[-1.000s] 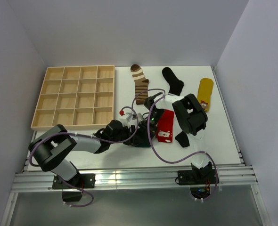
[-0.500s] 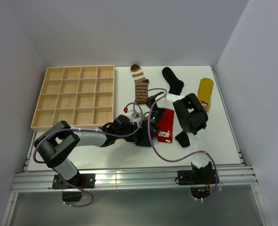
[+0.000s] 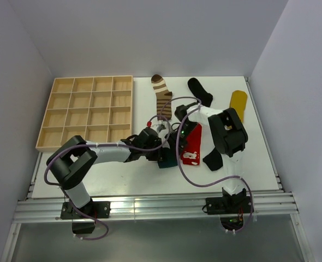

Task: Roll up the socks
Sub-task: Roll the sock at the center of the board.

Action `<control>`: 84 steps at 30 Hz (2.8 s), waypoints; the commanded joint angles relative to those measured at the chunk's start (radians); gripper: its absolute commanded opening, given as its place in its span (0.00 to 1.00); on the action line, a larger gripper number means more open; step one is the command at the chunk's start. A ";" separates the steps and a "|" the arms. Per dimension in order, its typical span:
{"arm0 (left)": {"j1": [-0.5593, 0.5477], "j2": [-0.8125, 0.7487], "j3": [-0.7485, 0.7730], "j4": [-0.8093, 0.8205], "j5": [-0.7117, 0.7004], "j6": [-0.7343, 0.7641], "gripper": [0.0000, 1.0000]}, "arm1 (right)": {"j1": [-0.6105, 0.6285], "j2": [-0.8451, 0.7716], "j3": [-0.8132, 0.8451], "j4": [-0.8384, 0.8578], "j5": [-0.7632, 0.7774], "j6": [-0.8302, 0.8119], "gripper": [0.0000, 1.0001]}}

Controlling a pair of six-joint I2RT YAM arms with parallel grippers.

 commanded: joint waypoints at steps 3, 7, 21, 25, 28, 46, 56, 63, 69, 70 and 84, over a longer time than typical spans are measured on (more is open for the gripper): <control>0.006 0.069 -0.008 -0.189 -0.035 0.025 0.00 | -0.063 -0.107 -0.013 0.077 0.017 -0.017 0.42; 0.021 0.079 -0.016 -0.176 -0.010 0.025 0.00 | -0.116 -0.164 -0.023 0.109 0.028 -0.027 0.42; 0.079 0.169 -0.013 -0.156 0.097 0.025 0.00 | -0.037 -0.642 -0.419 0.447 0.184 -0.162 0.52; 0.087 0.204 -0.013 -0.141 0.134 0.025 0.00 | 0.055 -0.747 -0.531 0.552 0.283 -0.202 0.57; 0.093 0.232 -0.002 -0.142 0.152 0.022 0.00 | 0.173 -0.791 -0.629 0.643 0.392 -0.204 0.58; 0.099 0.241 0.030 -0.153 0.220 0.025 0.00 | 0.333 -0.713 -0.665 0.715 0.519 -0.195 0.58; 0.101 0.208 0.018 -0.117 0.246 0.036 0.02 | 0.318 -0.590 -0.587 0.674 0.473 -0.140 0.25; 0.105 0.085 -0.049 0.040 0.179 0.031 0.23 | 0.203 -0.459 -0.418 0.418 0.267 -0.158 0.20; 0.127 -0.004 -0.120 0.181 0.157 -0.021 0.39 | 0.143 -0.380 -0.350 0.335 0.209 -0.179 0.20; 0.128 -0.009 -0.131 0.192 0.157 -0.024 0.40 | 0.141 -0.370 -0.344 0.327 0.206 -0.181 0.20; 0.134 -0.138 -0.300 0.404 0.111 -0.001 0.49 | 0.118 -0.210 -0.195 0.178 0.203 -0.216 0.20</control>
